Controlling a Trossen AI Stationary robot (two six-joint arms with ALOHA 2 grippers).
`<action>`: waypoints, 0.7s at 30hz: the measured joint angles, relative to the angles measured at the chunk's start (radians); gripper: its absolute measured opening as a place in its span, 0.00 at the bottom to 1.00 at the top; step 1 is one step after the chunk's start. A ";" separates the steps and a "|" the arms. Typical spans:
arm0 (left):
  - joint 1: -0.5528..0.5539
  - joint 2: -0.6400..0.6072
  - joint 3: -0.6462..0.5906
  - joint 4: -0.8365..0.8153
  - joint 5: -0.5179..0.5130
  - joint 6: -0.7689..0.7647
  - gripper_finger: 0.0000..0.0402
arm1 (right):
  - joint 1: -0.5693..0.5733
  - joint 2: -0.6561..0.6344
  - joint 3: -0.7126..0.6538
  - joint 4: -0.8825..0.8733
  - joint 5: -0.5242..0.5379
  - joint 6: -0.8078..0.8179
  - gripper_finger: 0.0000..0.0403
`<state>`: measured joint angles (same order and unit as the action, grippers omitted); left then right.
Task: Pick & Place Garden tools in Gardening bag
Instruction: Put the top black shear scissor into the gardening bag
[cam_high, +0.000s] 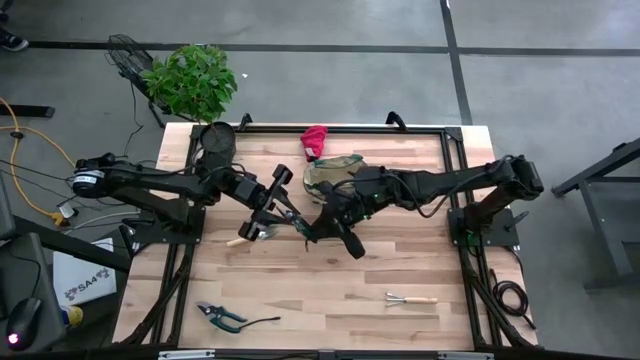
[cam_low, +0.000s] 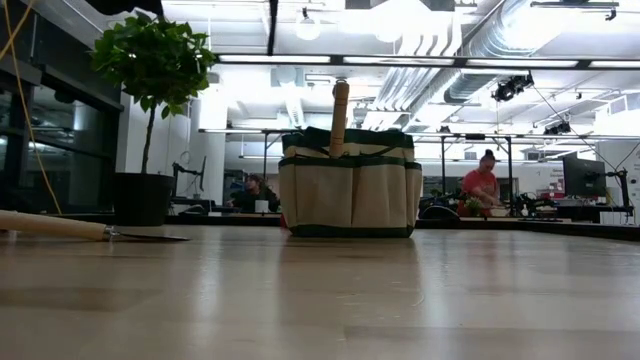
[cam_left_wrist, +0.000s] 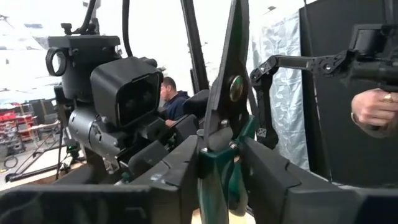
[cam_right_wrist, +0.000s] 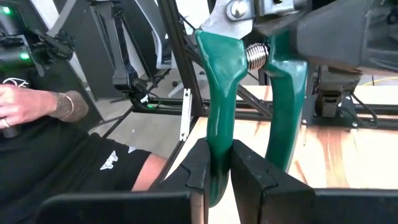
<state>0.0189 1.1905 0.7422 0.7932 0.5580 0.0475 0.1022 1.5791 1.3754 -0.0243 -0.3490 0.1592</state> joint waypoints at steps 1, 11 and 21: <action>0.000 0.010 0.000 0.016 0.009 0.000 0.24 | 0.001 0.000 0.000 0.001 -0.002 0.000 0.08; 0.000 0.070 0.001 0.085 0.092 -0.003 0.10 | 0.003 0.000 -0.001 -0.029 -0.014 0.000 0.08; 0.000 0.075 -0.001 0.059 0.062 -0.011 0.10 | 0.009 0.000 0.000 -0.032 0.032 0.000 0.22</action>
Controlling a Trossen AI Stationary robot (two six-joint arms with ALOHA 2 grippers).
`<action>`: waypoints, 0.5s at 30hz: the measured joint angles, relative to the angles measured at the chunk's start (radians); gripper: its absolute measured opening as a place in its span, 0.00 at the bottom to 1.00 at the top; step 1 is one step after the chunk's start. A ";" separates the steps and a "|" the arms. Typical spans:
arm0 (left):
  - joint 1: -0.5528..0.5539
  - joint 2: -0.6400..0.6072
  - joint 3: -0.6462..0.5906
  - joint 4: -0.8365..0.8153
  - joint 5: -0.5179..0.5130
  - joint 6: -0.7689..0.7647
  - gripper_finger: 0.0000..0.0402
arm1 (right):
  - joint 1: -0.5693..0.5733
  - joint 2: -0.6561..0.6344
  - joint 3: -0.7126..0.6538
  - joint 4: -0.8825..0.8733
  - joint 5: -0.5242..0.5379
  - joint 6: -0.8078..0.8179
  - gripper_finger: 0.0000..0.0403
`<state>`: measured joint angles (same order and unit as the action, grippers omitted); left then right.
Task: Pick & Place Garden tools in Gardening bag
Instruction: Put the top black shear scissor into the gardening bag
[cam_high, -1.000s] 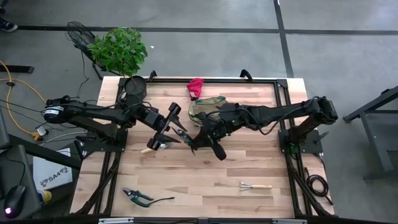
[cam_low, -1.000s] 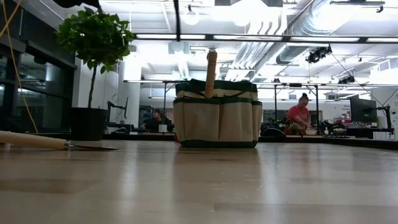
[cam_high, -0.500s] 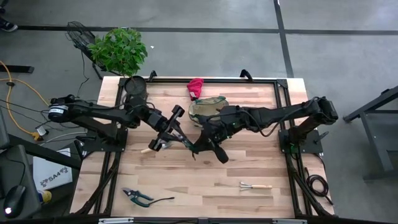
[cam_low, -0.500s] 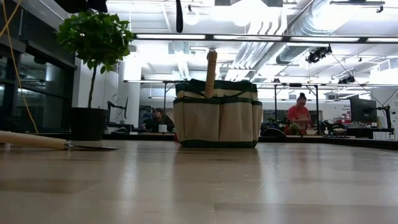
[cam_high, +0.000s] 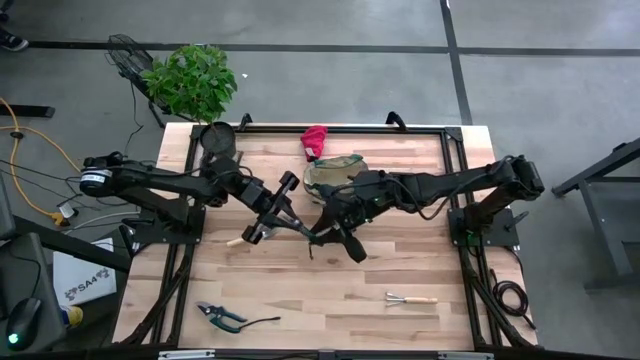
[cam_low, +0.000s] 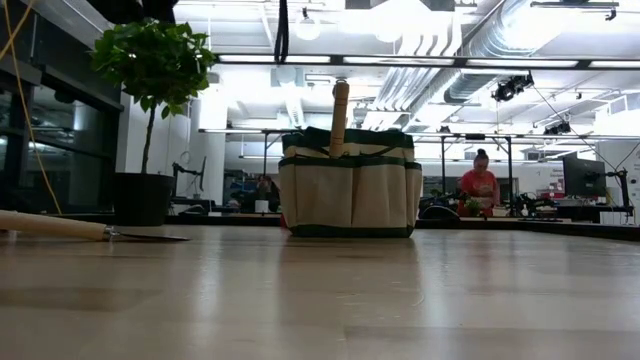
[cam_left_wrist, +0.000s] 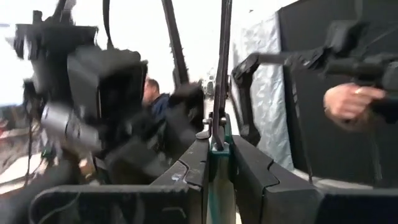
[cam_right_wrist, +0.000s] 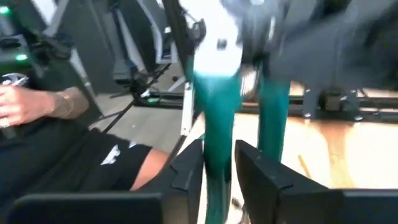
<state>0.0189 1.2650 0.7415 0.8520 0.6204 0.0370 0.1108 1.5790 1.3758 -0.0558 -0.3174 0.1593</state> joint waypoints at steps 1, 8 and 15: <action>0.000 0.002 -0.002 -0.011 -0.008 0.000 0.10 | 0.000 -0.001 0.001 -0.007 0.009 0.000 0.24; 0.001 0.000 -0.002 -0.038 -0.102 -0.015 0.10 | 0.000 -0.036 0.001 -0.140 0.117 0.029 0.27; 0.000 -0.002 -0.001 -0.040 -0.257 -0.051 0.10 | 0.010 -0.110 0.001 -0.303 0.173 0.110 0.27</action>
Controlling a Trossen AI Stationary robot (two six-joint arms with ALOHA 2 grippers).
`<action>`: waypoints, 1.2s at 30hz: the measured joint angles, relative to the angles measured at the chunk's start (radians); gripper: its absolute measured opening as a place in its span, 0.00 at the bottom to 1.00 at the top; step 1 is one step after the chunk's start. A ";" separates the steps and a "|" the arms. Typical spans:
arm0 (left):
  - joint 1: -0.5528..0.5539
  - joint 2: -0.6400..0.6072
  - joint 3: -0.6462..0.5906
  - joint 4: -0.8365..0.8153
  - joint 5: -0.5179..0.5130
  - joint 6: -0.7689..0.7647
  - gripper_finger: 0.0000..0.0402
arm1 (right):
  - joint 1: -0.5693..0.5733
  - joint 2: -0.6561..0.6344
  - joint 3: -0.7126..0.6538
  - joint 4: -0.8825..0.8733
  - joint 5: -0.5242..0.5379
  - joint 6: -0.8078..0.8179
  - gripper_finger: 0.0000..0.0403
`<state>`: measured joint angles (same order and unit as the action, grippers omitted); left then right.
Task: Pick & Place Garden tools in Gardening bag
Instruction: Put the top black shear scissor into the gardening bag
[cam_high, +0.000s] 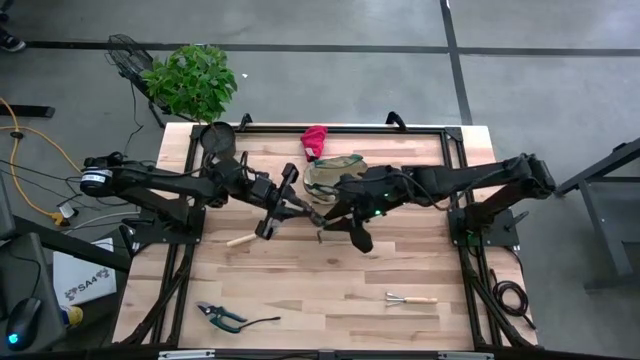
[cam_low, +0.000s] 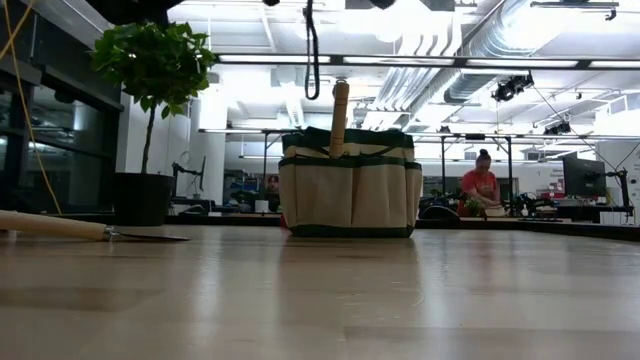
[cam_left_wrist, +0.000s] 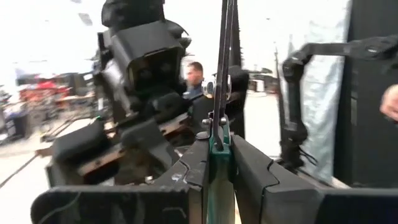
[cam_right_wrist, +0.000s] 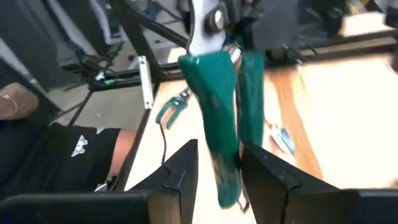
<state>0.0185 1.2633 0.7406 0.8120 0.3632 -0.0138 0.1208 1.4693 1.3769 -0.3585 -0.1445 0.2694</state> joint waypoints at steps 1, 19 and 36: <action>0.000 0.000 0.000 -0.002 -0.025 -0.015 0.10 | 0.004 -0.013 0.000 -0.033 0.019 0.015 0.27; 0.096 -0.001 0.000 -0.207 -0.152 -0.622 0.10 | 0.234 -0.063 -0.001 -0.277 0.529 -0.363 0.27; 0.138 0.029 0.002 -0.208 -0.036 -0.745 0.10 | 0.292 0.168 -0.002 -0.094 1.161 -1.262 0.27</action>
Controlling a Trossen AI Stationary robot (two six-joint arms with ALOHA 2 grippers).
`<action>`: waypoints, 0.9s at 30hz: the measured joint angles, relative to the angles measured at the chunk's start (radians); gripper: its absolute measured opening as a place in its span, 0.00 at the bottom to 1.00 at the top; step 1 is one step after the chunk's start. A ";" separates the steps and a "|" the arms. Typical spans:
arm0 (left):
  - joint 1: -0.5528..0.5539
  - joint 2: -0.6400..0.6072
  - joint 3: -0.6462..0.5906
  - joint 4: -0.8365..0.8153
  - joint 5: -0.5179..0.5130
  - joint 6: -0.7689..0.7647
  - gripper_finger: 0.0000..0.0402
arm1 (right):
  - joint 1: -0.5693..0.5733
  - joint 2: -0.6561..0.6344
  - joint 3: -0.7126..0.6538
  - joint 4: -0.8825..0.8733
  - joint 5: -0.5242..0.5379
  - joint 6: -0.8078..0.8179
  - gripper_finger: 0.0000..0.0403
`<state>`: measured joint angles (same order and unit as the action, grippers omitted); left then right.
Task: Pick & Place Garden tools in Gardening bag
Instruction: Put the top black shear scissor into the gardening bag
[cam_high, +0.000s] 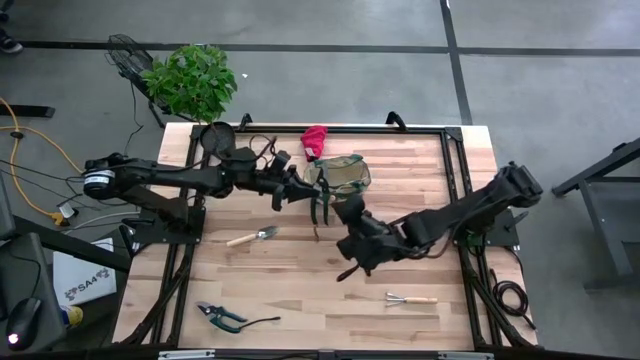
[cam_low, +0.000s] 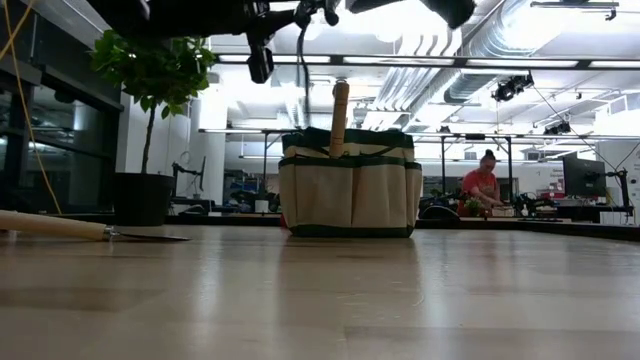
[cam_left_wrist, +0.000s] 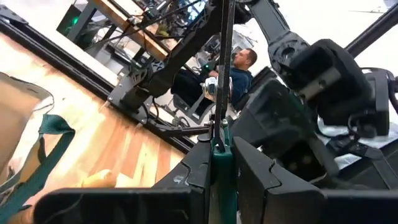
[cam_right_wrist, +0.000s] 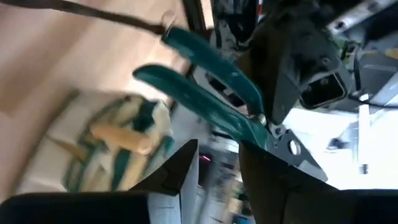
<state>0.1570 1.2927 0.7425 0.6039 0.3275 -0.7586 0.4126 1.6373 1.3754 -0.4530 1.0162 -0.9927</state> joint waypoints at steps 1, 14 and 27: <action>0.000 0.001 0.000 -0.004 0.000 -0.004 0.10 | 0.000 0.009 0.000 -0.002 0.007 -0.029 0.27; 0.000 0.001 0.000 -0.009 -0.032 -0.006 0.10 | 0.009 0.054 0.000 0.024 0.106 -0.194 0.27; 0.000 0.001 0.000 -0.009 -0.051 -0.007 0.10 | 0.008 0.052 0.000 0.027 0.081 -0.264 0.27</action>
<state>0.1570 1.2938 0.7422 0.5949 0.2769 -0.7654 0.4210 1.6897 1.3754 -0.4257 1.0973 -1.2562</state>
